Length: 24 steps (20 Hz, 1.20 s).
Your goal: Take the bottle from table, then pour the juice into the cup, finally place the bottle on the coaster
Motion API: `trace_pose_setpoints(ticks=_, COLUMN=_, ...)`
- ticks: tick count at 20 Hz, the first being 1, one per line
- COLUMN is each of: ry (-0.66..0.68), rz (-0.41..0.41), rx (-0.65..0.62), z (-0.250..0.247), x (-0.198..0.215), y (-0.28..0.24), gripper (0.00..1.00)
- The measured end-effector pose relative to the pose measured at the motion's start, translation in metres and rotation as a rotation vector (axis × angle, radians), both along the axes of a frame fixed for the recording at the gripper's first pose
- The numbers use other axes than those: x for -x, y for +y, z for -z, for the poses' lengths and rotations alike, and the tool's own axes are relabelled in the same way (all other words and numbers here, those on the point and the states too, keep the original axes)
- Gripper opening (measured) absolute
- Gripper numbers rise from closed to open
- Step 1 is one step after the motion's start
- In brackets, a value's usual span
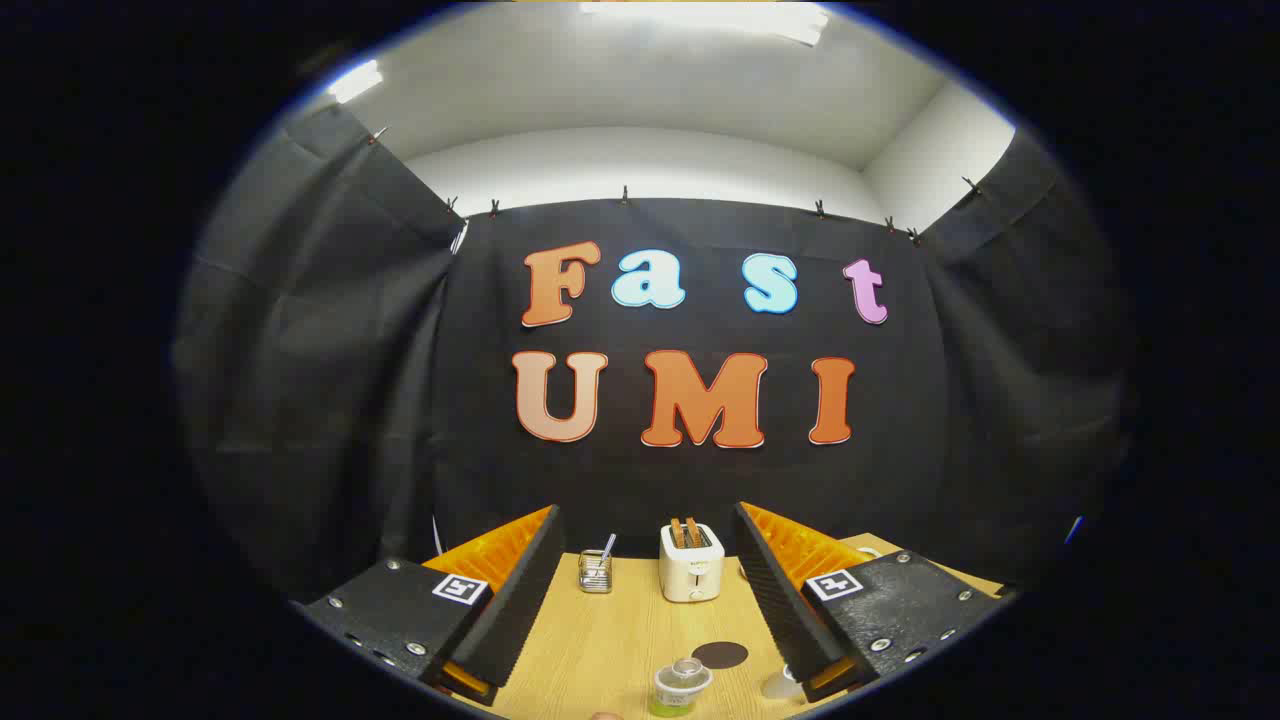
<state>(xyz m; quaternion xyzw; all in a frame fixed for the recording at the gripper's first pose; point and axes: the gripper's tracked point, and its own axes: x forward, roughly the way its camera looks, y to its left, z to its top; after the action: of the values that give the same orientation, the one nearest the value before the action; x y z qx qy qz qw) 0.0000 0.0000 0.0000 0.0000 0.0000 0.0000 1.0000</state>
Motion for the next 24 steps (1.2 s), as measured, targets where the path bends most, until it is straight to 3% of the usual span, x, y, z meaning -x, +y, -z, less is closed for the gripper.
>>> trace_pose_setpoints(ticks=12, ry=0.032, rz=-0.008, rx=-0.01, z=0.008, x=0.0, y=-0.001, gripper=1.0)
trace_pose_setpoints(ticks=20, ry=0.06, rz=0.055, rx=-0.005, z=0.019, x=0.002, y=-0.013, gripper=1.0)
trace_pose_setpoints(ticks=24, ry=0.066, rz=0.044, rx=-0.014, z=0.031, x=0.006, y=-0.009, gripper=1.0)
